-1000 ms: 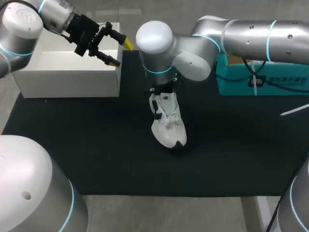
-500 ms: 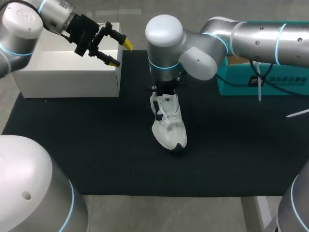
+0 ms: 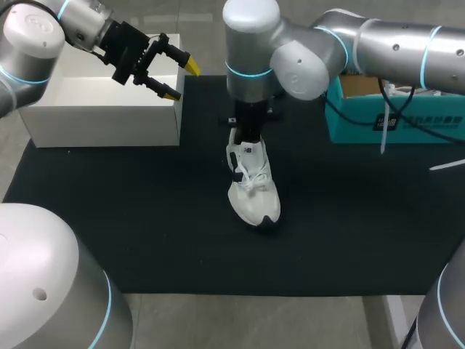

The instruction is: Take the shoe out of the shoebox, open the shoe tongue, remove and reinsert the insole, then place the shoe into the shoebox

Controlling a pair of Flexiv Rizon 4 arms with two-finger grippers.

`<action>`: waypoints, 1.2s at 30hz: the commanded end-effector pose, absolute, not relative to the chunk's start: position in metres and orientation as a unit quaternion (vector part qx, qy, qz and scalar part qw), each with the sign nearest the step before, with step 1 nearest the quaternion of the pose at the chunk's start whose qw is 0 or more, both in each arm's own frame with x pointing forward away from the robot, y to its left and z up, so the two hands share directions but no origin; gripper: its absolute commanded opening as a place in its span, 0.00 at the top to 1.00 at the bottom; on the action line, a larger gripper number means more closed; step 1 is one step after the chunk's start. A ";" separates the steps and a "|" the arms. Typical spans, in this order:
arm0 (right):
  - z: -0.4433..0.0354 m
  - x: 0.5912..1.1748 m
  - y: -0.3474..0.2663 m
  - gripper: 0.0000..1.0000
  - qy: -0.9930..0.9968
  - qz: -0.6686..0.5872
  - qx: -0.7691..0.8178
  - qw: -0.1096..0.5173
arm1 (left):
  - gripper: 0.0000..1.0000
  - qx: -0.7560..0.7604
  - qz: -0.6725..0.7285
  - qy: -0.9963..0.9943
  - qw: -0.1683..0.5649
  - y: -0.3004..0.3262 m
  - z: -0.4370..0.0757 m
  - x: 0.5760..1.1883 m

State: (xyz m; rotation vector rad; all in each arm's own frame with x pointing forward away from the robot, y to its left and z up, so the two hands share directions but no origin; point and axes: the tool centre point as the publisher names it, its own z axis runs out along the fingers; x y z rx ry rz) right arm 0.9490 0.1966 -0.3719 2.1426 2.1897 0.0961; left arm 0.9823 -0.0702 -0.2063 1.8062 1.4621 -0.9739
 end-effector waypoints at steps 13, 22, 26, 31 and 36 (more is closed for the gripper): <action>-0.364 0.925 0.201 0.97 0.692 -0.041 0.718 -0.058 | 0.00 0.683 -0.366 0.553 0.306 -0.070 -0.206 0.981; -0.350 0.919 0.202 0.64 0.687 -0.056 0.722 -0.059 | 0.00 0.683 -0.366 0.553 0.306 -0.070 -0.206 0.981; -0.349 0.919 0.202 0.60 0.686 -0.058 0.722 -0.061 | 0.00 0.683 -0.366 0.553 0.306 -0.070 -0.206 0.981; -0.350 0.915 0.204 0.19 0.687 -0.064 0.720 -0.077 | 0.00 0.683 -0.366 0.553 0.306 -0.070 -0.206 0.981; -0.355 0.912 0.200 0.00 0.681 -0.070 0.725 -0.083 | 0.00 0.683 -0.366 0.553 0.306 -0.070 -0.206 0.981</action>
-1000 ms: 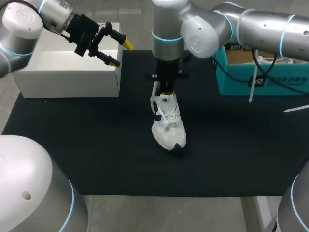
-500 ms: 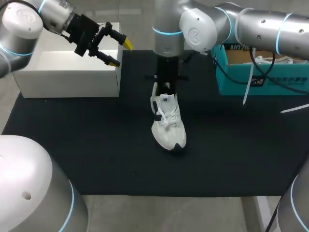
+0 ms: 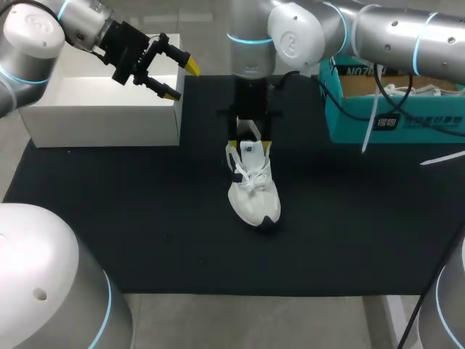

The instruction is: Take the shoe out of the shoebox, open the shoe tongue, remove and reinsert the insole, then place the shoe into the shoebox

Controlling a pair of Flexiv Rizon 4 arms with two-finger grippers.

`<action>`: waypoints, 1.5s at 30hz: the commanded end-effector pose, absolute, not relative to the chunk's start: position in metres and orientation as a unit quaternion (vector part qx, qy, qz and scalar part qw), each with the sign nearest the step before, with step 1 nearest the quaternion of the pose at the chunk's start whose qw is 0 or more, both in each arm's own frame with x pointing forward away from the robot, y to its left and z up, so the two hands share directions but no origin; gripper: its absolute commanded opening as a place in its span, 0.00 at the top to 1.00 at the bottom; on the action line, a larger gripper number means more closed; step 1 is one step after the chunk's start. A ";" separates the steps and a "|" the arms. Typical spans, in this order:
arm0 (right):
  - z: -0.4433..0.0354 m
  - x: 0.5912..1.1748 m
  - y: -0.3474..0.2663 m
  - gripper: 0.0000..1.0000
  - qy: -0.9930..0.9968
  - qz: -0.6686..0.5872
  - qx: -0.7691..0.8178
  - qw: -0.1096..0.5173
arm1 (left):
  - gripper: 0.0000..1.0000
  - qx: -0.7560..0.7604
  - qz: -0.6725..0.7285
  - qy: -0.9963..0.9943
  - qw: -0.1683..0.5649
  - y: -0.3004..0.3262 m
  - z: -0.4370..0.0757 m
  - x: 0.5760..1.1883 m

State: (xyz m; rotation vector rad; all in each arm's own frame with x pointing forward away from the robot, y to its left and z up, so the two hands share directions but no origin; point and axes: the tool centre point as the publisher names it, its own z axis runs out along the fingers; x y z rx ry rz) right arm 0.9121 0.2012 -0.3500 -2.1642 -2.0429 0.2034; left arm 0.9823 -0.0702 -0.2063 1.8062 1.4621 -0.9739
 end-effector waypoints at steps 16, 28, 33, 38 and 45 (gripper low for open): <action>-0.348 0.904 0.201 0.00 -0.672 0.081 -0.732 0.083 | 0.00 0.683 -0.366 0.553 0.306 -0.070 -0.206 0.981; -0.343 0.897 0.201 0.00 -0.664 0.081 -0.739 0.083 | 0.00 0.683 -0.366 0.553 0.306 -0.070 -0.206 0.981; -0.339 0.893 0.204 0.00 -0.664 0.087 -0.738 0.084 | 0.00 0.683 -0.366 0.553 0.306 -0.070 -0.206 0.981; -0.335 0.888 0.205 0.00 -0.662 0.088 -0.739 0.084 | 0.00 0.683 -0.366 0.553 0.306 -0.070 -0.206 0.981; -0.336 0.879 0.206 0.00 -0.659 0.088 -0.742 0.090 | 0.00 0.683 -0.366 0.553 0.306 -0.070 -0.206 0.981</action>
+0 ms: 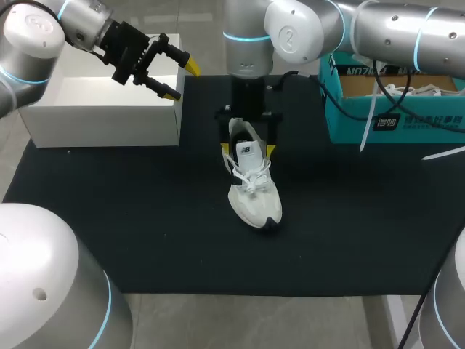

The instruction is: Take the shoe out of the shoebox, open the shoe tongue, remove and reinsert the insole, then place the shoe into the shoebox

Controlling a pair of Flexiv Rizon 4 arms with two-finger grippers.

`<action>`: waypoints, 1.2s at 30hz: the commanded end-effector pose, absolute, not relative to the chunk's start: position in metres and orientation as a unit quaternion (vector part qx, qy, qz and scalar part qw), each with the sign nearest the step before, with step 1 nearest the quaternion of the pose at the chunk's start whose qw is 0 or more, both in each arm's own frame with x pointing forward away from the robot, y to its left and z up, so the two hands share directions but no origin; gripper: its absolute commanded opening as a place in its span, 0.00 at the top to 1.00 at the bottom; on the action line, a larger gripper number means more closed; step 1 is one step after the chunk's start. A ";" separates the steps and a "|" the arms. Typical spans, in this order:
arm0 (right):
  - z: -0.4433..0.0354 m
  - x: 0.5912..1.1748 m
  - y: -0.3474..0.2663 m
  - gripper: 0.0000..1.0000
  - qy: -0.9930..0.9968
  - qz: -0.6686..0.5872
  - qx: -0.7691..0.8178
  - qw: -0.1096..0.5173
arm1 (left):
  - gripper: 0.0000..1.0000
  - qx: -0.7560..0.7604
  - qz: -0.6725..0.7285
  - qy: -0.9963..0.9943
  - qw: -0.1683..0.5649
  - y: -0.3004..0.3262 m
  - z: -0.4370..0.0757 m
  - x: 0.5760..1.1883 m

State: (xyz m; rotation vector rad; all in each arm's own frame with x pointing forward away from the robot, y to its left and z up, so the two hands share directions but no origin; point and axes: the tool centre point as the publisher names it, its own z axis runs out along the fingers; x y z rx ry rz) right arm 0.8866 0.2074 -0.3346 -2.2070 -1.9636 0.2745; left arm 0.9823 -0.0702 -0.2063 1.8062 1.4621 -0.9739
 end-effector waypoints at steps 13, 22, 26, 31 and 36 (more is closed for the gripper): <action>-0.328 0.857 0.206 0.00 -0.648 0.088 -0.751 0.094 | 0.00 0.683 -0.366 0.553 0.306 -0.070 -0.206 0.981; -0.314 0.846 0.213 1.00 -0.644 0.082 -0.757 0.074 | 0.00 0.683 -0.366 0.553 0.306 -0.070 -0.206 0.981; -0.315 0.843 0.212 1.00 -0.642 0.077 -0.760 0.072 | 0.00 0.683 -0.366 0.553 0.306 -0.070 -0.206 0.981; -0.318 0.843 0.210 1.00 -0.641 0.063 -0.763 0.062 | 0.00 0.683 -0.366 0.553 0.306 -0.070 -0.206 0.981; -0.319 0.849 0.207 1.00 -0.643 0.068 -0.761 0.048 | 0.00 0.683 -0.366 0.553 0.306 -0.070 -0.206 0.981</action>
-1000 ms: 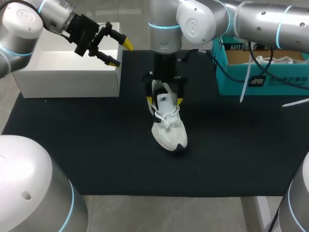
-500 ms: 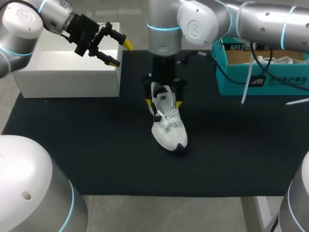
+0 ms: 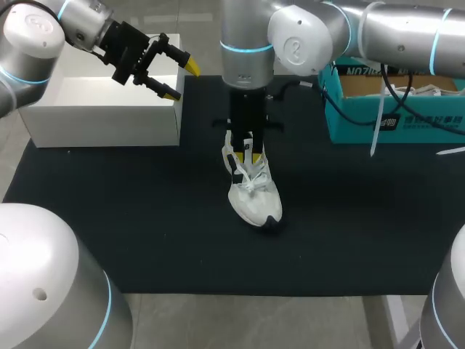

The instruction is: Take the shoe out of the shoebox, open the shoe tongue, remove and reinsert the insole, then place the shoe into the shoebox

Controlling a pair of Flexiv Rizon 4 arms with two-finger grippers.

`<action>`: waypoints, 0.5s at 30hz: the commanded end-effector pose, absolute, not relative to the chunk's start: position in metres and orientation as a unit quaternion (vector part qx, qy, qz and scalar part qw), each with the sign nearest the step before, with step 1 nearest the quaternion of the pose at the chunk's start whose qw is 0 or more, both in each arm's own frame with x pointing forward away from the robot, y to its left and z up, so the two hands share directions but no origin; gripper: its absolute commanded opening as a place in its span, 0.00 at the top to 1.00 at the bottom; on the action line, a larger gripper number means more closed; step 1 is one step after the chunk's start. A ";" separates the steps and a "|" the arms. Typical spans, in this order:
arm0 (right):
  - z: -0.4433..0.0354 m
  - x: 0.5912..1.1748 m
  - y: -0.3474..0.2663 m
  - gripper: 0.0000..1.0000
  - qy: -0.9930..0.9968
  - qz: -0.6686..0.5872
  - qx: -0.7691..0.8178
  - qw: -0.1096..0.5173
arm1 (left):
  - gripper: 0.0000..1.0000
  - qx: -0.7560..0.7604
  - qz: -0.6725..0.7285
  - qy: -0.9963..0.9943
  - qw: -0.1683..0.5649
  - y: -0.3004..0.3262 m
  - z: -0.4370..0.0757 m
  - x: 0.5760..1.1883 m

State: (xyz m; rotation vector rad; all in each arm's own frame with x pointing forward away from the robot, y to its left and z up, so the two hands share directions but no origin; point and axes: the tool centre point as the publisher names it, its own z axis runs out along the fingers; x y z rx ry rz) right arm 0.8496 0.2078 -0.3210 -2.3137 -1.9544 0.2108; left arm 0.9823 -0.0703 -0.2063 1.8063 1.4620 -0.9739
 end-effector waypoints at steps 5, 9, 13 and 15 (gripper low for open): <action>-0.325 0.856 0.205 1.00 -0.648 0.072 -0.757 0.047 | 0.00 0.683 -0.366 0.553 0.306 -0.070 -0.206 0.981; -0.334 0.868 0.201 1.00 -0.651 0.061 -0.755 0.045 | 0.00 0.683 -0.366 0.553 0.306 -0.070 -0.206 0.981; -0.344 0.877 0.198 1.00 -0.656 0.051 -0.752 0.044 | 0.00 0.683 -0.366 0.553 0.306 -0.070 -0.206 0.981; -0.348 0.880 0.197 1.00 -0.657 0.053 -0.750 0.044 | 0.00 0.683 -0.366 0.553 0.306 -0.070 -0.206 0.981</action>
